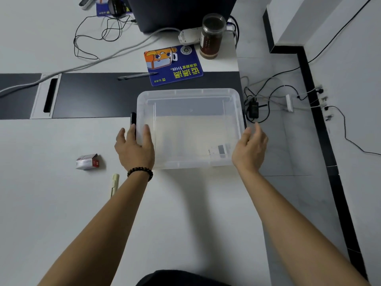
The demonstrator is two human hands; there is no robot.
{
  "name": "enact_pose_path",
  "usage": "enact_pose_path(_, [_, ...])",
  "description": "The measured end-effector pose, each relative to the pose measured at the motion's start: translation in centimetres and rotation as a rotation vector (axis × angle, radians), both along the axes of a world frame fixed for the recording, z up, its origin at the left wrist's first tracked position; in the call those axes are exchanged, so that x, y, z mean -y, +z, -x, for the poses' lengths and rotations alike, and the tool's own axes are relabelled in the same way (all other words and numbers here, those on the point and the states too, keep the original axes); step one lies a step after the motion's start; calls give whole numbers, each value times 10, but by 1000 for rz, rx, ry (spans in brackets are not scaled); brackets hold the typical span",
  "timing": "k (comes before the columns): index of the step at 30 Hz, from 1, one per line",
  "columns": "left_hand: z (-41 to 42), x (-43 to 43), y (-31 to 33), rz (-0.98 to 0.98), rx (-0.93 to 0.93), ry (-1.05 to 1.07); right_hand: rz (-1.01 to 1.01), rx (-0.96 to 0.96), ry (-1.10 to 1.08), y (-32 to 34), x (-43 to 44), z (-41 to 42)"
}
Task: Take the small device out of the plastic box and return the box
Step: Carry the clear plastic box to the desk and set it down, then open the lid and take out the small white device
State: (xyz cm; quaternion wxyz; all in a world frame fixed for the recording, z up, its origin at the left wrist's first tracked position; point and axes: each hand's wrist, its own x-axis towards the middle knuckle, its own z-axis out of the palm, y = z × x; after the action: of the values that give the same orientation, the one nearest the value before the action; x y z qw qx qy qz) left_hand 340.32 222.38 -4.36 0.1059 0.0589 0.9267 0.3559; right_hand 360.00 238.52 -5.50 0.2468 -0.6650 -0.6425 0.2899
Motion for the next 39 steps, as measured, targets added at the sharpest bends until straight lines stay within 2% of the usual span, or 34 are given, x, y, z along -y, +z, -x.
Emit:
enact_pose_path(3, [-1,4,0,47,-14,-81,-24,129,141,-3,-2,-4])
enact_pose_path(7, [5,3,2,14,39,-102,25,139,192,-3,-7,-2])
enact_pose_path(10, [5,6,12,-61,64,-88,78,26,221,6,-14,-3])
enact_pose_path(14, [-12,15,37,-203,0,-100,7,-87,222,19,-12,-17])
enact_pose_path(19, [-64,74,57,-307,-125,-134,115,-242,249,37,54,-64])
enact_pose_path(24, [-133,145,36,-290,26,-30,297,-340,192,20,134,-118])
enact_pose_path(29, [-169,192,-4,-49,258,-94,419,-236,186,-11,173,-160])
enact_pose_path(33, [-165,184,-22,146,444,-197,501,-101,242,-30,167,-170])
enact_pose_path(39, [-146,147,-40,199,491,-307,483,133,333,-44,137,-159])
